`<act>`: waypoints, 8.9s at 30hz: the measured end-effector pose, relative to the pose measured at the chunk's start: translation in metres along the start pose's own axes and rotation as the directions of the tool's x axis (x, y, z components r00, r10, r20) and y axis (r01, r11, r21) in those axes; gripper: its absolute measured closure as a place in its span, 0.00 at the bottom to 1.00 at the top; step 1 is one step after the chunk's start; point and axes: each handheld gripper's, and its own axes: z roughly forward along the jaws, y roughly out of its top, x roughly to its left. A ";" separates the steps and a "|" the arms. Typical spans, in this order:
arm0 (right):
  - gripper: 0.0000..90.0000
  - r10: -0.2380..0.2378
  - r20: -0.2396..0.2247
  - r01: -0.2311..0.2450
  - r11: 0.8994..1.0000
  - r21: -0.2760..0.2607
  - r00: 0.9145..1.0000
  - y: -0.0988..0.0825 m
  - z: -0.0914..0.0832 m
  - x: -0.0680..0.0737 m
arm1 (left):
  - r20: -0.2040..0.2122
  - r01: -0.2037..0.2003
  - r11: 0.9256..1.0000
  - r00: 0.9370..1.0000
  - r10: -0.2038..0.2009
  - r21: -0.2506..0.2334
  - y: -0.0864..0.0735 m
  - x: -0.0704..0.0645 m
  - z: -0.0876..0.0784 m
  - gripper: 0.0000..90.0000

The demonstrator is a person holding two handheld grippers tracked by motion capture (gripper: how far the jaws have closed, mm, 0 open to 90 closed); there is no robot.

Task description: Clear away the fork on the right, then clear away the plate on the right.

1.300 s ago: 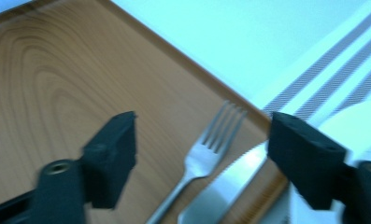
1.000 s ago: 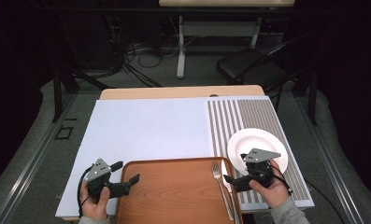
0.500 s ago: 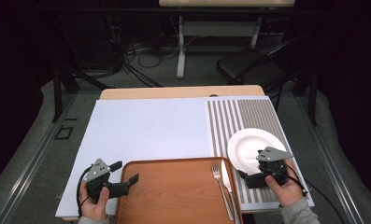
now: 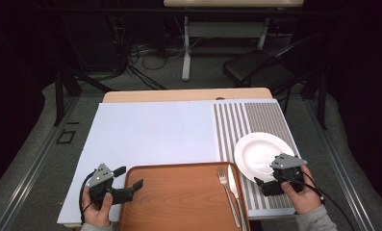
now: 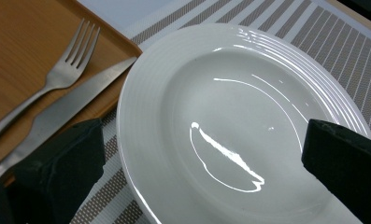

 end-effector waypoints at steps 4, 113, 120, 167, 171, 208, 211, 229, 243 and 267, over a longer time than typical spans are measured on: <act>0.00 -0.048 0.022 0.047 0.998 0.031 0.999 -0.002 0.001 0.001 | -0.001 0.003 1.000 1.000 -0.003 0.002 0.000 0.000 0.000 0.18; 0.05 -0.309 0.165 0.280 0.944 0.177 0.937 -0.029 0.034 -0.004 | -0.004 -0.003 1.000 1.000 0.003 0.004 0.000 0.000 -0.001 0.18; 0.05 -0.308 0.159 0.279 0.943 0.181 0.938 -0.027 0.036 -0.004 | -0.005 -0.002 1.000 1.000 0.002 0.004 0.000 0.000 -0.001 0.18; 0.79 -0.420 -0.002 0.406 0.875 0.265 0.907 0.006 0.021 -0.013 | -0.004 0.003 1.000 1.000 -0.003 0.003 0.000 0.000 0.000 0.18; 0.83 -0.447 -0.006 0.434 0.864 0.255 0.894 0.005 0.022 -0.010 | -0.004 0.002 1.000 1.000 -0.002 0.004 0.000 0.000 0.000 0.18; 0.90 -0.556 0.056 0.556 0.831 0.022 0.829 0.011 0.001 0.025 | -0.004 0.013 1.000 1.000 -0.013 0.002 0.000 0.001 -0.001 0.18; 0.90 -0.569 0.061 0.569 0.822 0.012 0.820 0.014 -0.002 0.031 | -0.003 0.014 1.000 1.000 -0.014 -0.001 0.000 0.002 -0.001 0.18; 0.90 -0.671 0.092 0.676 0.720 -0.158 0.736 0.036 -0.012 0.086 | -0.012 0.017 1.000 1.000 -0.017 -0.008 -0.001 0.005 -0.003 0.18; 0.90 -0.702 0.054 0.699 0.694 -0.173 0.710 0.038 -0.006 0.102 | -0.021 0.023 1.000 1.000 -0.024 -0.018 -0.001 0.006 -0.006 0.18; 0.90 -0.787 -0.017 0.748 0.593 -0.299 0.617 0.053 -0.007 0.158 | -0.032 0.027 0.999 0.999 -0.028 -0.030 -0.001 0.008 -0.009 0.18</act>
